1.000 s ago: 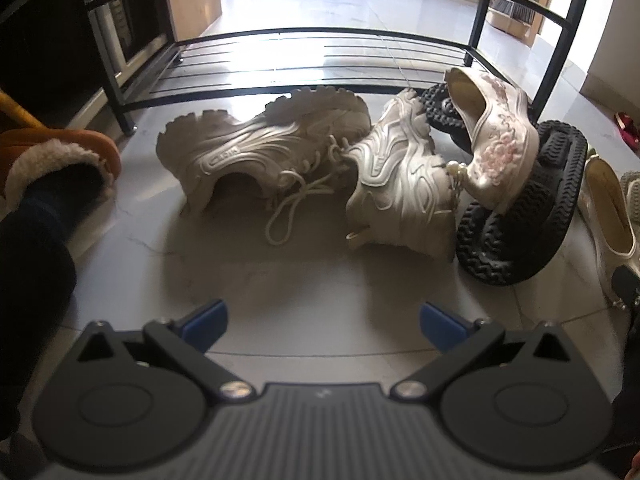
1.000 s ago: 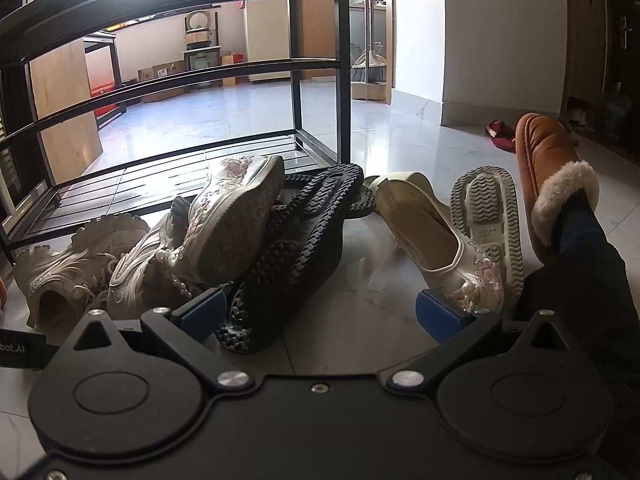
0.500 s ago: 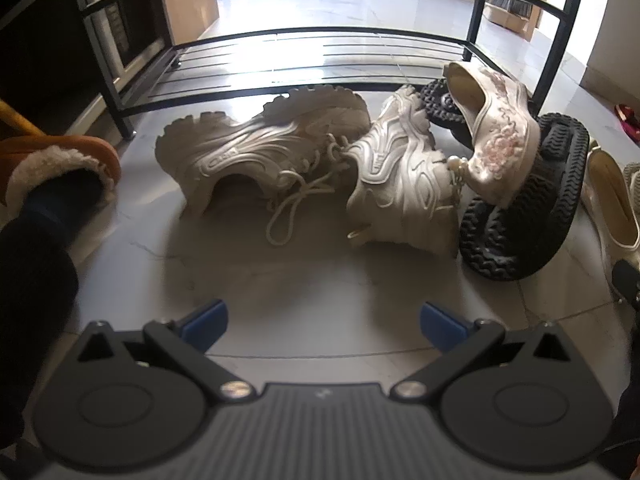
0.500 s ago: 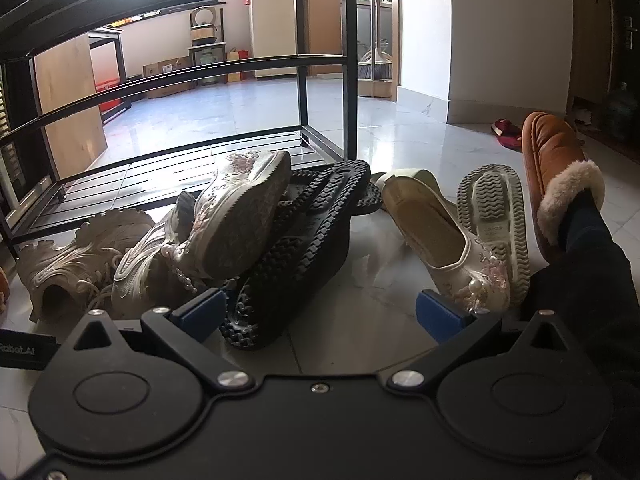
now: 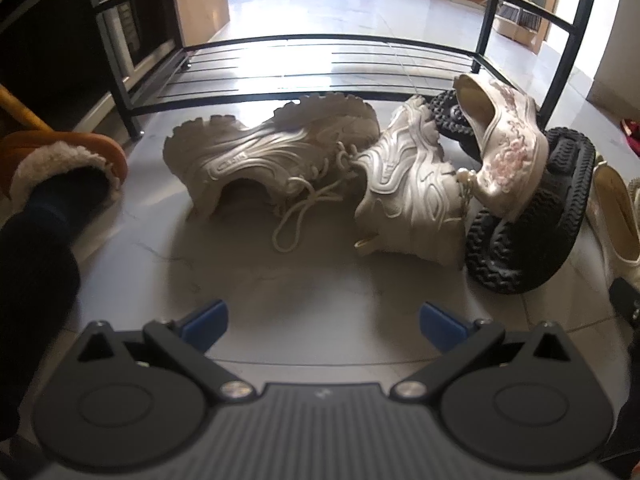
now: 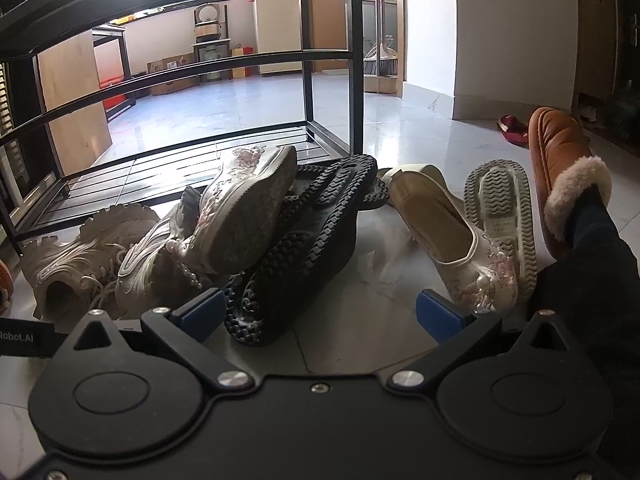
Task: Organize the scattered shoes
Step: 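Move both tools toward the pile of shoes beside the black rack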
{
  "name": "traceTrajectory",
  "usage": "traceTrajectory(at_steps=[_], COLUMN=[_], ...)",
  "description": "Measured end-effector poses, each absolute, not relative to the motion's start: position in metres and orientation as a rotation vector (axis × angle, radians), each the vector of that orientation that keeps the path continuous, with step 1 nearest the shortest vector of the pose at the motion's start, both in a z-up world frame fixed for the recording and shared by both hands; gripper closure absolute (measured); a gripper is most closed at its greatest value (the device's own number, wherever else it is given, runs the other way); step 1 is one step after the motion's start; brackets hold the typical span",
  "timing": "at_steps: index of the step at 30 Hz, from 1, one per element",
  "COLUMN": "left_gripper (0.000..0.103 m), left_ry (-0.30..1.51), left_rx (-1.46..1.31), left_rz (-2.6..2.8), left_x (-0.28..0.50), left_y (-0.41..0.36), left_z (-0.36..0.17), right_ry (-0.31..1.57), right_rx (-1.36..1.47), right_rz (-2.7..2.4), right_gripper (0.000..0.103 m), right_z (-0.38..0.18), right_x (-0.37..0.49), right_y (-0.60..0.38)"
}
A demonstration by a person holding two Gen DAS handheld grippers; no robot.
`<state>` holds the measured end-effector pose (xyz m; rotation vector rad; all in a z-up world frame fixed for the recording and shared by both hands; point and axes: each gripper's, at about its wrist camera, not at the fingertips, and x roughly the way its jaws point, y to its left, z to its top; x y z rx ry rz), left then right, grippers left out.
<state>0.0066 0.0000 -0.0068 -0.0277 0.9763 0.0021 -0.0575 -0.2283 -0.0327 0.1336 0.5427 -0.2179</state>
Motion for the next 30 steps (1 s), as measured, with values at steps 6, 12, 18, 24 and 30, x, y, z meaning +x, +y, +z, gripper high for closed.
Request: traceTrajectory(at_steps=[6,12,18,24,30], left_gripper=[0.001,0.001,0.001,0.001,0.001], left_ry=[0.979,0.996,0.994,0.989,0.988], left_rx=[-0.008,-0.015,0.019,0.073,0.086], left_rz=[0.011,0.019,0.001,0.036,0.019], left_x=[0.005,0.008,0.007,0.013,0.025], left_y=[-0.001,-0.001,-0.006,-0.010,-0.012], left_z=[-0.011,-0.017,-0.022,-0.028,-0.040], right_ry=[0.531,0.542,0.556,0.568,0.569], right_rx=[0.134,0.167,0.180,0.199,0.246], right_rz=[-0.206,-0.208,-0.197,-0.194,-0.221], right_gripper=[0.000,0.000,0.000,0.000,0.000], right_z=[-0.033,-0.038,-0.040,-0.045,-0.049], right_x=[-0.060,-0.061,-0.053,-0.050,-0.047], right_y=[-0.225,-0.226,-0.235,-0.237,-0.249])
